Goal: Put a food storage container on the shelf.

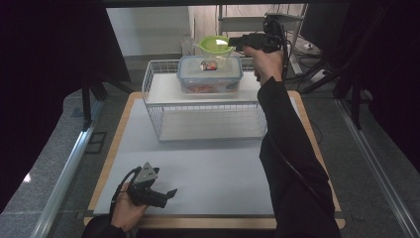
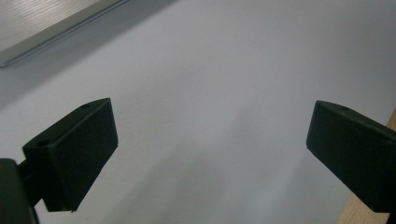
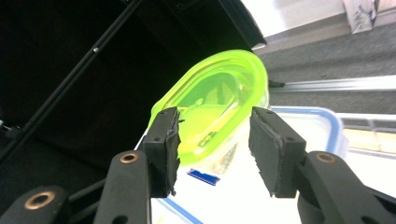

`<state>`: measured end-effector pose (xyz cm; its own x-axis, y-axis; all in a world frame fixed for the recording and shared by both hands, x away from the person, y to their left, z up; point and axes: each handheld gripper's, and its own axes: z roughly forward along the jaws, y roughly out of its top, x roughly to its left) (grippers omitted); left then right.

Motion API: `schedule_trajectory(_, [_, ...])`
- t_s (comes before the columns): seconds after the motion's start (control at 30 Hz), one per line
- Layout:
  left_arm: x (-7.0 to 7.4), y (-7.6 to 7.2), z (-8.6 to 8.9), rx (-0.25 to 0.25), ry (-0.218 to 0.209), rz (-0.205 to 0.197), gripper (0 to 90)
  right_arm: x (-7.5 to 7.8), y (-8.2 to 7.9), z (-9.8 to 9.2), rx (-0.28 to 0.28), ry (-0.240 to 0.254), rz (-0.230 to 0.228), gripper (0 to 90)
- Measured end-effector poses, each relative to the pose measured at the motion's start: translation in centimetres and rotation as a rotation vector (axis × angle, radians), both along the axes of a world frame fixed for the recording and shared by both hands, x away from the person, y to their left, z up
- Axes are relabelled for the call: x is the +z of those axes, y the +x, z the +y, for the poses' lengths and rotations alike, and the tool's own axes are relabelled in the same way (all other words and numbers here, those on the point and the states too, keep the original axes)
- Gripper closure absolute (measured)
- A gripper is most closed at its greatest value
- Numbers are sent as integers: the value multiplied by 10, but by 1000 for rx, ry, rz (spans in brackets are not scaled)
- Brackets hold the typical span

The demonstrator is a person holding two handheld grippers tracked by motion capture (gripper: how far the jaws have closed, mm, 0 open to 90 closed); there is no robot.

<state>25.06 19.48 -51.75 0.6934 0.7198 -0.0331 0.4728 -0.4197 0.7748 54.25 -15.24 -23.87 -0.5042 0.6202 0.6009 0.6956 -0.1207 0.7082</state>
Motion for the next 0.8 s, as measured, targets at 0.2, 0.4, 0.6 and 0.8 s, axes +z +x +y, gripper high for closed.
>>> schedule_trajectory(0.2, [0,0,0,-2,0,2,19,5,-1,-10,-59,-109,-97,603])
schedule_trajectory(0.4, [0,0,0,-9,-3,5,21,-4,11,-8,-119,-243,-181,778])
schedule_trajectory(0.6, [-1,0,0,-14,-7,8,22,-11,31,2,-141,-319,-231,892])
schedule_trajectory(0.8, [-1,-1,0,-18,-8,10,22,-3,46,18,-162,-416,-325,900])
